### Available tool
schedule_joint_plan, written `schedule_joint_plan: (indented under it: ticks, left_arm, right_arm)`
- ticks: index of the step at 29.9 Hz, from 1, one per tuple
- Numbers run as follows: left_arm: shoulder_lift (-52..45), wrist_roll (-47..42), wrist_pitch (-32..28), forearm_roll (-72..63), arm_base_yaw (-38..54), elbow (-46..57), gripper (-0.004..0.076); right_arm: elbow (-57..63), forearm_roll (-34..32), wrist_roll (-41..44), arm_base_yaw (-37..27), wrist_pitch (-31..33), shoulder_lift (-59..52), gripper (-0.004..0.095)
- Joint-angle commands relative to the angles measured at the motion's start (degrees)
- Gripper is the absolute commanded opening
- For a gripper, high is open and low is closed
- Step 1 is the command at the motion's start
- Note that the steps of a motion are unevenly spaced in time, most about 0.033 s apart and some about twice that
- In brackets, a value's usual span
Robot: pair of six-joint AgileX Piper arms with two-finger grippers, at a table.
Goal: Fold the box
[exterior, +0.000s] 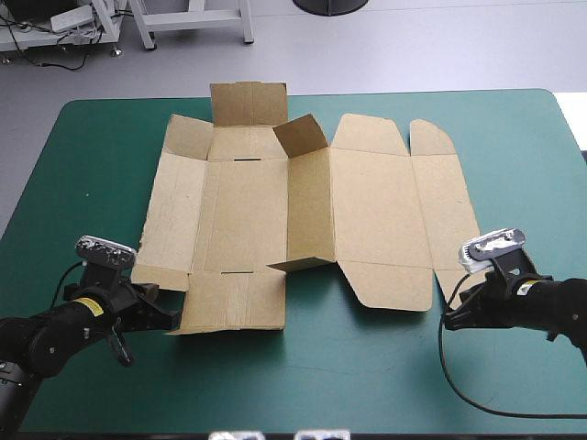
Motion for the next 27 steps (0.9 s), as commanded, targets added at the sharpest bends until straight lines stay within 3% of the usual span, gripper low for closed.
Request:
schedule_joint_plan:
  ticks: [1,27]
  left_arm:
    - [-0.29,-0.19,-3.04,-1.27,0.07,-1.98,-0.0006]
    - [-0.29,0.27,-2.93,-1.01,0.07,-1.98,-0.0006]
  right_arm:
    - [-1.93,1.15,-0.66,0.19,-1.86,-0.66,-0.0025]
    - [-1.93,1.15,-0.66,0.19,-2.51,-0.66,-0.0025]
